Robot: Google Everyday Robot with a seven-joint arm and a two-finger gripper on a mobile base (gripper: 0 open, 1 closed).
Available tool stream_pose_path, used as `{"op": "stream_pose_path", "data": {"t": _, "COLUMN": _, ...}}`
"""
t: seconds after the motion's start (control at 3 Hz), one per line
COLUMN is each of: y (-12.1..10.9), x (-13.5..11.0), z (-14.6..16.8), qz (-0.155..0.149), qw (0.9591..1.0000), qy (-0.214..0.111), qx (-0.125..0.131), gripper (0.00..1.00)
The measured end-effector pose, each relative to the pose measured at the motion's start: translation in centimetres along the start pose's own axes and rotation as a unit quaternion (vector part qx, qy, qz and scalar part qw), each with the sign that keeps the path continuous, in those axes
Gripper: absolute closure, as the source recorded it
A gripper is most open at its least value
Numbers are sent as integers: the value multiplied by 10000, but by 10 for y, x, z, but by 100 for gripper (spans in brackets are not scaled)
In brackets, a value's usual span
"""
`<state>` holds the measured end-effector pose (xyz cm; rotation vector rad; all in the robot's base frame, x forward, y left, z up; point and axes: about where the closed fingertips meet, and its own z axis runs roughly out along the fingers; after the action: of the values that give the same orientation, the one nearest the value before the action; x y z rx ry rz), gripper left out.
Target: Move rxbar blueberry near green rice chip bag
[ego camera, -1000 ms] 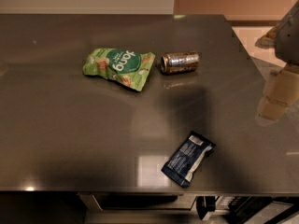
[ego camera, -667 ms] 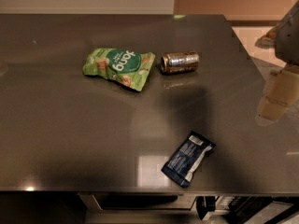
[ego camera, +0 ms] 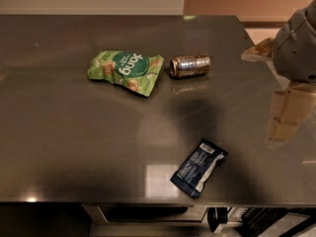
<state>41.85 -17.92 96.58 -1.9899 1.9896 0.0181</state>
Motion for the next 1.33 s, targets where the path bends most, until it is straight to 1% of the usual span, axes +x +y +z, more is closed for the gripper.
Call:
{"op": "stream_pose_path", "data": {"t": 0.33, "y": 21, "x": -20, "z": 24, "qz": -920, "qw": 9948, "qy": -201, "qx": -400, "gripper": 0}}
{"op": "stream_pose_path", "data": {"t": 0.67, "y": 36, "x": -30, "z": 57, "qz": -1647, "qw": 9828, "qy": -200, "qx": -805, "gripper": 0}}
{"op": "stream_pose_path", "data": {"t": 1.0, "y": 45, "x": -31, "z": 84, "qz": -2119, "qw": 9710, "qy": -106, "qx": -1102, "gripper": 0}}
{"op": "stream_pose_path", "data": {"t": 1.33, "y": 51, "x": -29, "z": 106, "qz": -2438, "qw": 9609, "qy": 8, "qx": -1310, "gripper": 0}}
